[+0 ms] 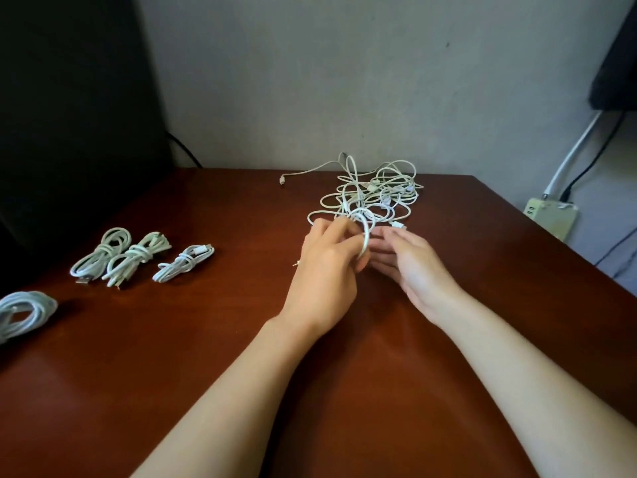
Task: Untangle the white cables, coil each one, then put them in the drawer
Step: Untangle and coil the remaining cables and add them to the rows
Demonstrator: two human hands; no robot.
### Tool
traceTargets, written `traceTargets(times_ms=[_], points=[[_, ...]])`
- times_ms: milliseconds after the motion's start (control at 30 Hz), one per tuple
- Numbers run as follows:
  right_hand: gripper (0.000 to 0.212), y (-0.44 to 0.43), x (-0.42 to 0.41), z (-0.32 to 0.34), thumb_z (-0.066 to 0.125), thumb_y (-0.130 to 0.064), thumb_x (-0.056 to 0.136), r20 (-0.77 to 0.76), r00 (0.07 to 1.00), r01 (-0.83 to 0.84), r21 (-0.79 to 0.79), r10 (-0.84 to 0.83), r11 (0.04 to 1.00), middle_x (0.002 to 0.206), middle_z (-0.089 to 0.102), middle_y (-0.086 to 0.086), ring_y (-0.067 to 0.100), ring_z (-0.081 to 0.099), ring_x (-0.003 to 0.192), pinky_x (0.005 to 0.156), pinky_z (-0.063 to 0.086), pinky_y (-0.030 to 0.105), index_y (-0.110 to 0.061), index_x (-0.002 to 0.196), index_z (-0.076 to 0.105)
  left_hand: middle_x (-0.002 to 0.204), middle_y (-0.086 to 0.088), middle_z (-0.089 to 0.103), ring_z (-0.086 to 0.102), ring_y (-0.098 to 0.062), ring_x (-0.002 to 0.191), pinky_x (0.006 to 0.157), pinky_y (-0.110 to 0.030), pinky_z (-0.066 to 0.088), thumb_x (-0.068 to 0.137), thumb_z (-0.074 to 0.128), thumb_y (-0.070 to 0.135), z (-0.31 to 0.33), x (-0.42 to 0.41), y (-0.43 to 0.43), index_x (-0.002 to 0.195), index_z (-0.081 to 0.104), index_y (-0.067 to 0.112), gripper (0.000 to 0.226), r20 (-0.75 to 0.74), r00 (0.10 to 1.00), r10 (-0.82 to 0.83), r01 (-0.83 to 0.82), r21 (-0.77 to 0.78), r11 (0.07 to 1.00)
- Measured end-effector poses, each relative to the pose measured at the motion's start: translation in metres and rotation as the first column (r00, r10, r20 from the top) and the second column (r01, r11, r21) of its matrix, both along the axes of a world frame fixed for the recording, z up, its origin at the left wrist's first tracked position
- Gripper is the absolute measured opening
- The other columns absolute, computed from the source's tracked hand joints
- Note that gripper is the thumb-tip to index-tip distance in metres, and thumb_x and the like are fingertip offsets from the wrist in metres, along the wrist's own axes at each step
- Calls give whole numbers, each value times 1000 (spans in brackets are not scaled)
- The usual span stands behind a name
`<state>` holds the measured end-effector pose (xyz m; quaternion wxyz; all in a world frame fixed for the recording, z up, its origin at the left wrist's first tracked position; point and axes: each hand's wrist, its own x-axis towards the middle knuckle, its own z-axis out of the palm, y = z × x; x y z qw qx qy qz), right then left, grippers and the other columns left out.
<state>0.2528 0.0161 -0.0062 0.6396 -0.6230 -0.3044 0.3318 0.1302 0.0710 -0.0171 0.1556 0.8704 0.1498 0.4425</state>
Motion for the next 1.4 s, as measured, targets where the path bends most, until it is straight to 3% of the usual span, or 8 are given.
traceTargets(times_ms=[167, 400, 667, 800, 900, 1033, 1267, 1400], points=[[31, -9, -3, 13, 45, -27, 99, -363, 917, -117, 144, 163, 983, 73, 68, 6, 14, 64, 62, 52, 50, 21, -2, 101, 64, 83, -7, 55, 41, -23, 80, 68, -33, 39, 72, 32, 3, 6, 6, -8, 62, 47, 11, 20, -57, 988, -140, 149, 189, 971], [32, -14, 5, 20, 39, -12, 102, 227, 967, 73, 188, -116, 979, 64, 47, -5, 1, 48, 60, 58, 45, 14, -19, 87, 66, 71, -16, 58, 44, -23, 60, 58, -35, 39, 65, 42, 14, 5, 1, -12, 69, 33, 23, 14, 64, 981, -183, 188, -535, 824], [28, -23, -15, 21, 44, -16, 95, 912, 361, -162, 269, -196, 949, 72, 59, -7, 8, 52, 77, 74, 41, 20, -10, 107, 69, 55, 2, 42, 30, -7, 41, 42, -22, 23, 92, 52, 21, 17, -3, 6, 56, 47, 19, 36, 242, 968, 68, 200, -903, 379], [29, -23, -35, 17, 46, -16, 94, 976, 175, -374, 187, -129, 908, 88, 65, 4, 18, 48, 84, 82, 39, 21, -5, 107, 69, 45, 4, 50, 41, -9, 40, 45, -25, 29, 96, 36, 14, 21, -10, 11, 49, 59, 20, 52, 332, 942, 47, 316, -927, 202], [26, -23, -42, 13, 49, -17, 93, 994, 76, -454, 108, -83, 884, 87, 63, 4, 20, 51, 91, 88, 42, 23, -7, 101, 71, 84, -12, 73, 67, -15, 67, 56, -21, 55, 100, 36, 18, 31, -19, 14, 105, 65, 5, 32, 526, 850, 23, 525, -844, -104], [28, -21, -36, 7, 48, -24, 92, 1000, -8, -437, -27, 26, 899, 96, 63, 2, 23, 55, 93, 80, 49, 40, -12, 102, 72, 71, 0, 67, 62, -6, 58, 58, -17, 49, 100, 36, 14, 33, -26, 20, 96, 68, 7, 33, 642, 766, 23, 641, -761, -94], [23, -24, -27, 15, 59, -4, 84, 899, 386, -382, -46, 205, 923, 106, 61, -5, -1, 55, 97, 88, 36, 5, -13, 100, 72, 54, 11, 37, 29, -7, 47, 47, -26, 20, 101, 40, 24, 33, -29, 20, 101, 65, 23, 24, 386, 900, -203, 435, -759, 485], [30, -20, -19, 28, 40, 5, 93, 349, 926, -155, 1, 145, 988, 86, 68, 4, 6, 65, 74, 71, 50, 17, -5, 106, 64, 53, 11, 38, 28, -5, 50, 45, -18, 25, 99, 43, 23, 37, -30, 12, 100, 66, 22, 23, 267, 917, -296, 398, -668, 629]])
